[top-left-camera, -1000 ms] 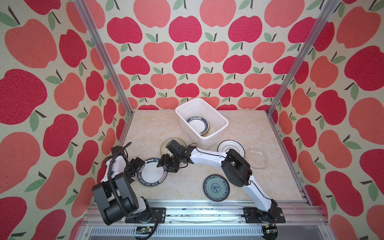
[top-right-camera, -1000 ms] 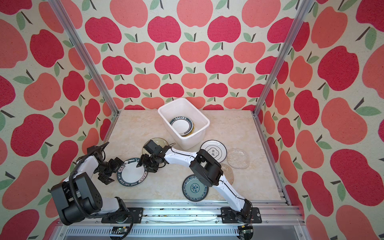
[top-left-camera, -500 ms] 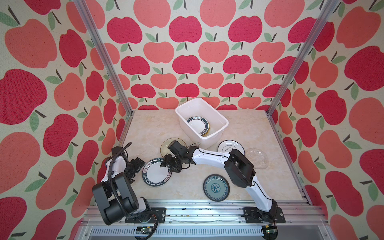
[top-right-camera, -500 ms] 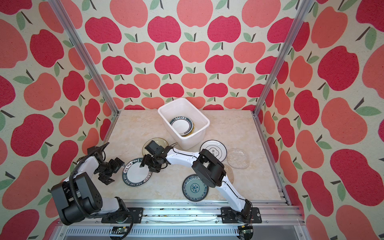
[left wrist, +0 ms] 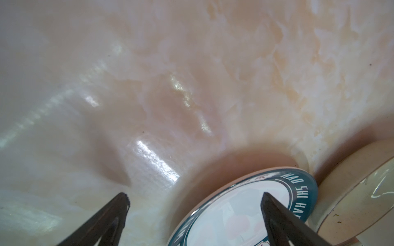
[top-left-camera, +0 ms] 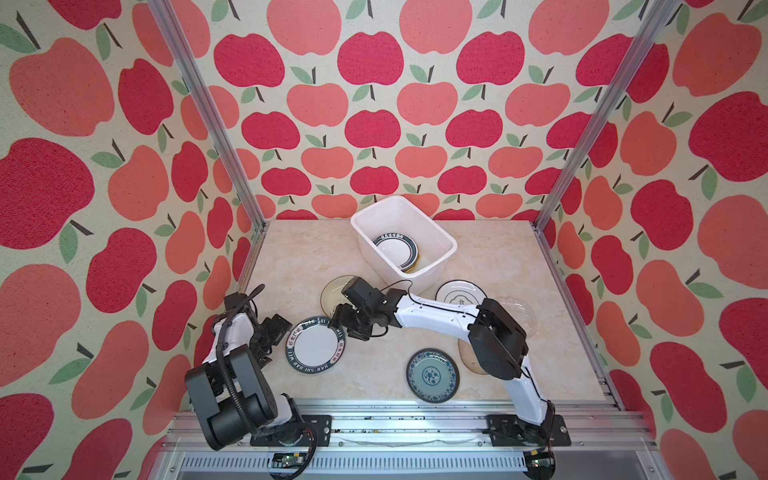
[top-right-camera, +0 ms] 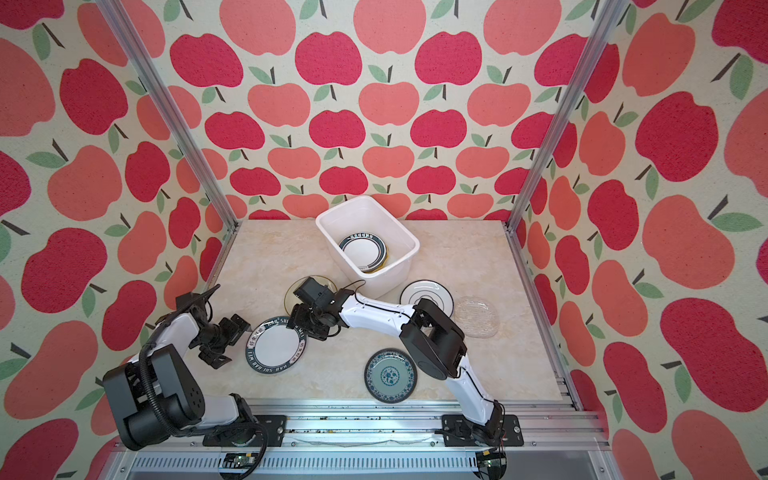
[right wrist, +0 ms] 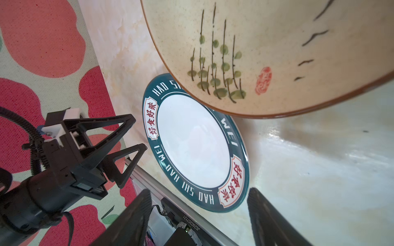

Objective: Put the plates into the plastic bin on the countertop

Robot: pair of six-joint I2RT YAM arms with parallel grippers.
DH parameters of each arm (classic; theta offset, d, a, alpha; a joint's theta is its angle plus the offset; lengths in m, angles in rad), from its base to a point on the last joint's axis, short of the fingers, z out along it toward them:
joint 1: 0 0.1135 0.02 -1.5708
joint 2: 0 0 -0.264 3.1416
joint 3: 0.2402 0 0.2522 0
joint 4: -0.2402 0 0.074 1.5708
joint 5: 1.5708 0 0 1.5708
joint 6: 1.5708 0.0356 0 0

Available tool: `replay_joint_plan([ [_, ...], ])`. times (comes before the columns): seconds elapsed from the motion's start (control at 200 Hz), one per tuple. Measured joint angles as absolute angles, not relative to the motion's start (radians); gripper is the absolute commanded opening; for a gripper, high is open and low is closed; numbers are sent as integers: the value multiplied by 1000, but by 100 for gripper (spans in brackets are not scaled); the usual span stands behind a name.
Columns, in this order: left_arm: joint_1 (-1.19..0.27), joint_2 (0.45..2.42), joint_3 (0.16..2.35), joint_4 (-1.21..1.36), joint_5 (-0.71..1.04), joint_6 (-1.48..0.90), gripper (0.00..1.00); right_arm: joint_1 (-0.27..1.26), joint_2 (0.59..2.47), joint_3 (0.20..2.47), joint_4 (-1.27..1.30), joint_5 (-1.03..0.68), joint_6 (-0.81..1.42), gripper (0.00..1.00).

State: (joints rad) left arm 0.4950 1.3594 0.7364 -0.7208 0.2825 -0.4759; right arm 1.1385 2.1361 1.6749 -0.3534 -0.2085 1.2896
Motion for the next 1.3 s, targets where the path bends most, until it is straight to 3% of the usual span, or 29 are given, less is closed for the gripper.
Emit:
replay_joint_plan([
  [0.855,473,1389,736,-719,303,-468,99,1123,2330,1806,-338,-393,1306,71],
  [1.301,472,1415,737,-712,304,-468,99,1123,2340,1801,-248,-420,1301,44],
])
